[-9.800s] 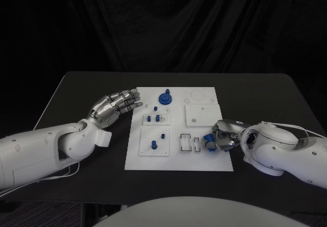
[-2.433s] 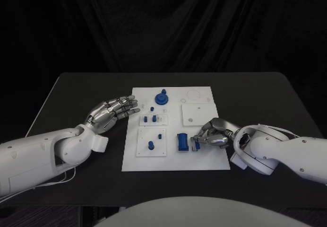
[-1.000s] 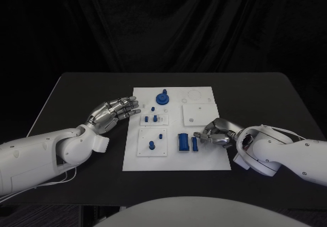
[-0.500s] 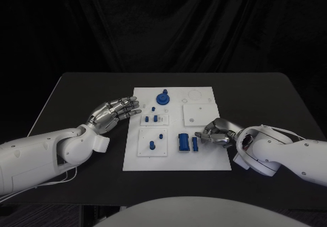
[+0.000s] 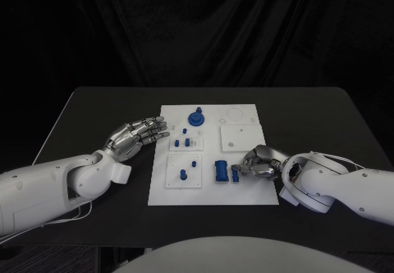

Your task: Assemble the parts on the task board

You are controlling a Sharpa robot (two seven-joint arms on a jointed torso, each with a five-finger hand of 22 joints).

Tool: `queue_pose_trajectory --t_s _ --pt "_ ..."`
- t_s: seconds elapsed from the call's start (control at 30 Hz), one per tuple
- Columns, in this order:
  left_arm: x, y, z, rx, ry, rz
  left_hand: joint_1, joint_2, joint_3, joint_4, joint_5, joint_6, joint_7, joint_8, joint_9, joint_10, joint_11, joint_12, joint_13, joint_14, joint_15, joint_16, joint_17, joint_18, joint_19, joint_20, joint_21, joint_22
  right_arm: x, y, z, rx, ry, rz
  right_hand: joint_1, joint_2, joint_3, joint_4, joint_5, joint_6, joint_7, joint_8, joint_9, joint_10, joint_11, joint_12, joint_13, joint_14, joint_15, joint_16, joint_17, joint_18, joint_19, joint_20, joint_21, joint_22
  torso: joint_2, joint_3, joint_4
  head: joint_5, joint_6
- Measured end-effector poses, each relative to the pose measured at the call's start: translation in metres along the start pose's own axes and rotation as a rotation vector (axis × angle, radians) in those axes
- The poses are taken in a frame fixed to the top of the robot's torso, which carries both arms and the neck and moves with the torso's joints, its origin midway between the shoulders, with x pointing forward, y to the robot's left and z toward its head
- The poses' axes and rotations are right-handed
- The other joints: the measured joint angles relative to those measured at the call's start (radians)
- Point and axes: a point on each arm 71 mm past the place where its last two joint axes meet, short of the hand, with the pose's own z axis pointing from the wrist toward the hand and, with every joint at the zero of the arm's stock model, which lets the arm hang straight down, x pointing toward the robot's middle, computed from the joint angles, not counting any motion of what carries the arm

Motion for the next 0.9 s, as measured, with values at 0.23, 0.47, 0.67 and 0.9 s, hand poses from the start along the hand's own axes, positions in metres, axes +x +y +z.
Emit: queue_pose_trajectory --t_s 0.23,0.47,0.67,0.9 --pt "0.0 0.0 -0.001 -0.001 -0.001 0.0 0.0 0.0 0.001 -0.001 0.0 0.0 0.0 0.0 0.0 0.0 0.0 0.0 0.0 0.0 0.0 0.0 0.0 0.0 0.0 0.0 0.0 0.0 0.003 0.001 0.001 0.001 0.01 -0.012 0.057 0.017 0.03 -0.044 -0.007 -0.009 -0.016 0.031 0.036 -0.004 -0.011 0.0 0.0 0.0 -0.007 0.0 -0.003 0.0 -0.001 -0.008 0.0 0.0 0.0 -0.0003 -0.0007 -0.001 0.0" --pt "-0.001 -0.001 -0.002 0.006 -0.002 -0.001 0.0 0.0 0.001 -0.001 0.0 0.0 0.0 0.0 0.0 0.0 0.0 0.0 0.0 0.0 0.0 0.0 0.0 0.0 0.0 0.0 0.0 0.0 0.003 0.002 0.002 -0.011 0.003 -0.015 0.085 0.013 0.049 -0.066 -0.012 -0.02 -0.012 0.037 0.049 0.0 -0.014 0.0 0.001 0.0 -0.007 0.0 -0.004 0.0 -0.001 -0.008 0.0 0.0 -0.001 -0.0002 -0.0013 -0.004 0.0" --pt "0.001 -0.004 -0.007 0.032 0.0 -0.001 -0.015 -0.015 0.016 -0.011 0.015 0.012 0.003 0.007 0.0 0.022 -0.007 0.013 0.002 0.022 -0.005 0.033 0.005 0.0 0.037 0.0 0.007 0.028 0.0 0.0 -0.002 -0.03 -0.039 -0.008 0.106 -0.015 0.043 -0.088 -0.078 -0.047 -0.007 0.045 0.062 0.0 -0.014 0.0 0.001 0.0 -0.007 0.0 -0.01 0.0 -0.001 -0.008 0.0 0.0 -0.001 0.0006 -0.0016 -0.002 0.0" --pt "0.005 -0.008 -0.015 0.047 0.0 0.007 -0.021 -0.029 0.022 -0.016 0.066 0.027 -0.005 0.012 0.0 0.041 -0.02 0.02 0.004 0.066 -0.019 0.073 0.01 0.0 0.084 -0.002 0.022 0.062 -0.01 0.004 -0.012 -0.119 -0.148 0.006 0.07 -0.046 0.0 -0.058 -0.17 -0.054 0.001 0.059 0.076 -0.001 -0.014 0.0 0.001 0.0 -0.007 -0.033 -0.076 0.0 -0.001 -0.008 -0.056 0.0 -0.001 0.0009 -0.0032 0.004 0.0"
